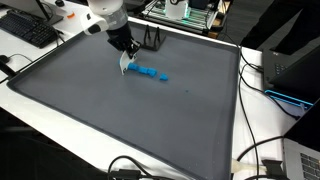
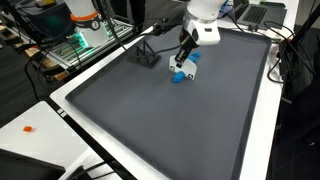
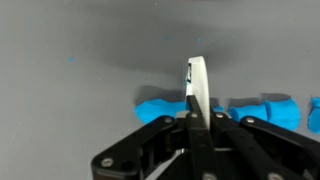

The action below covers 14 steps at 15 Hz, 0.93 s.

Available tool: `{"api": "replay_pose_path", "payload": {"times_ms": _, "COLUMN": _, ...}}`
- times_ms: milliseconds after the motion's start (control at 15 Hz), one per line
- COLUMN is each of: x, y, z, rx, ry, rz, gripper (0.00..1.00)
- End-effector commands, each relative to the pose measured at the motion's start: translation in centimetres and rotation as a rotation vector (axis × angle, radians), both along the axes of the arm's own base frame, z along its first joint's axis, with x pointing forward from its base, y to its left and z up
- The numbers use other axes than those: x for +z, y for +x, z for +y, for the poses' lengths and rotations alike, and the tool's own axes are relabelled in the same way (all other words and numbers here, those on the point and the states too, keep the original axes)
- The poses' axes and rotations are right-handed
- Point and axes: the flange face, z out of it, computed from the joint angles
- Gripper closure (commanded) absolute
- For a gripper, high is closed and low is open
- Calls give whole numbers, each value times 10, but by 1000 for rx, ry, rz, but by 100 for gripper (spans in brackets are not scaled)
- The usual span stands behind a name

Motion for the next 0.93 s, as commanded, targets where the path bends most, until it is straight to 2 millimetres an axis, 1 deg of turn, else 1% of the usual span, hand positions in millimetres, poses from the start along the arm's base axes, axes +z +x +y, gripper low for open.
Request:
{"api": "replay_pose_path", "payload": {"times_ms": 0, "x": -20, "y": -10, "z": 4, "rx": -40, "ry": 53, "rz": 30, "gripper": 99}}
{"api": "replay_pose_path", "payload": {"times_ms": 333, "x": -15, "y": -8, "z": 4, "rx": -72, "ry": 80, "rz": 24, "gripper": 99}}
{"api": "replay_pose_path", "payload": {"times_ms": 733, "x": -4, "y": -6, "z": 0, "rx": -74, "ry": 72, "rz": 16, "gripper": 99}}
{"api": "replay_pose_path", "payload": {"times_ms": 867, "x": -6, "y": -8, "z": 1, "rx": -81, "ry": 81, "rz": 30, "gripper": 99}}
